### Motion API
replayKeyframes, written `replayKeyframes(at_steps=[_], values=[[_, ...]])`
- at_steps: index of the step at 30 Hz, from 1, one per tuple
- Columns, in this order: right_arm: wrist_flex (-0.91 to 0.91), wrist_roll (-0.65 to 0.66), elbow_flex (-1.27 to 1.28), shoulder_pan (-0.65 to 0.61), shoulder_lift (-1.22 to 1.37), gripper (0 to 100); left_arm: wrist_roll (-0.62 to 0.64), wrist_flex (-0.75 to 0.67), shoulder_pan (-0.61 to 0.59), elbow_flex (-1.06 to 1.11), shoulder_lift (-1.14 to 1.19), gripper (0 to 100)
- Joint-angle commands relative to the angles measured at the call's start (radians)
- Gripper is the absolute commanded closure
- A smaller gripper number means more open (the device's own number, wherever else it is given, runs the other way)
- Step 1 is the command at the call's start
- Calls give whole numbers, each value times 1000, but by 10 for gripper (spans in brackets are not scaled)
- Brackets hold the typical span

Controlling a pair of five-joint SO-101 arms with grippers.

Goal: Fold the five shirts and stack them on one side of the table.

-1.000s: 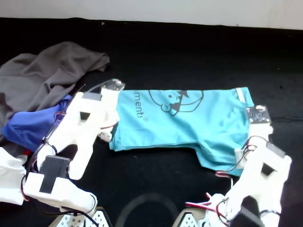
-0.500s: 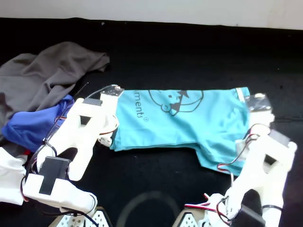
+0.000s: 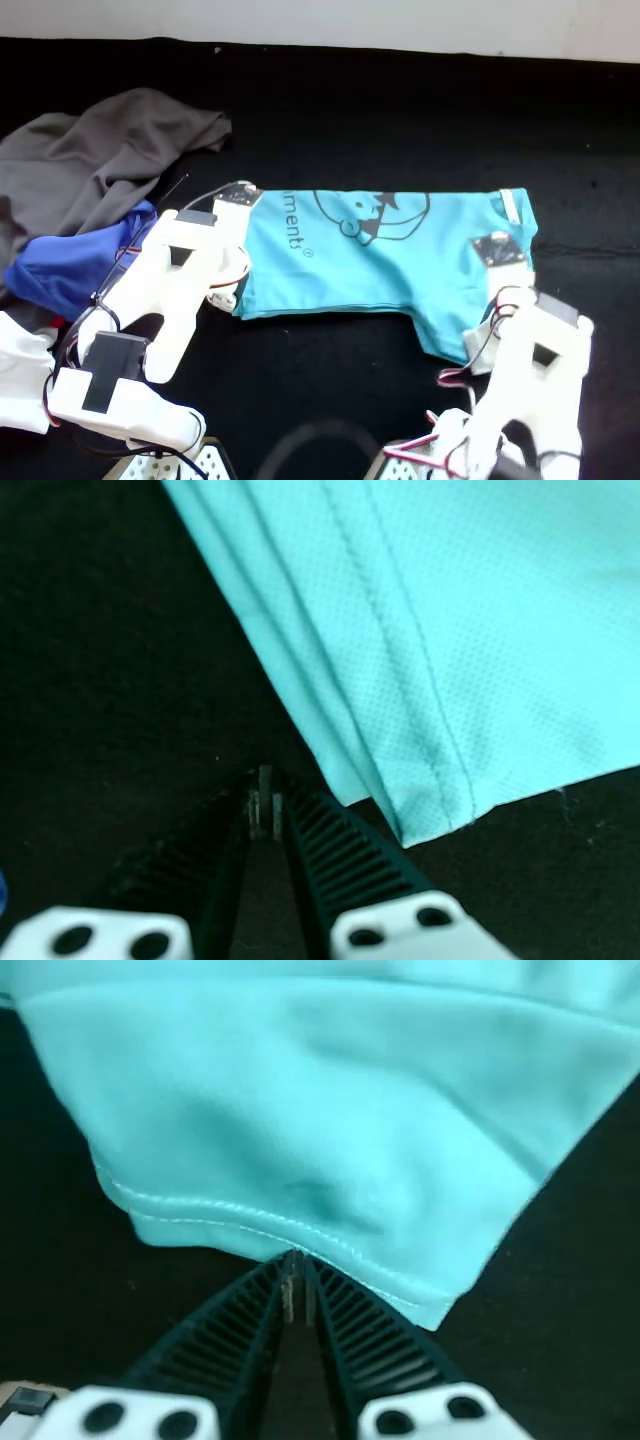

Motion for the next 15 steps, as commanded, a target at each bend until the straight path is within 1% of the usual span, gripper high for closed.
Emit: replayKeyframes(at_steps=[1, 3, 5, 7, 8, 10, 12, 15], values=[[50, 21, -54, -10, -173, 978, -2, -11, 15, 8, 8, 992], [97, 41, -56, -22, -255, 943, -2, -11, 15, 8, 8, 992], [170, 126, -42, -44, -321, 850, -2, -11, 13, 8, 10, 992], [236, 241, 8, -70, -360, 765, -2, -11, 12, 8, 10, 992], [243, 299, 39, -77, -372, 753, -2, -11, 12, 8, 10, 992], [213, 385, 102, -82, -378, 770, -2, -11, 10, 8, 10, 992], [151, 422, 156, -81, -377, 794, 0, -11, 10, 10, 12, 992], [93, 443, 217, -79, -377, 803, 0, -11, 10, 10, 12, 992]])
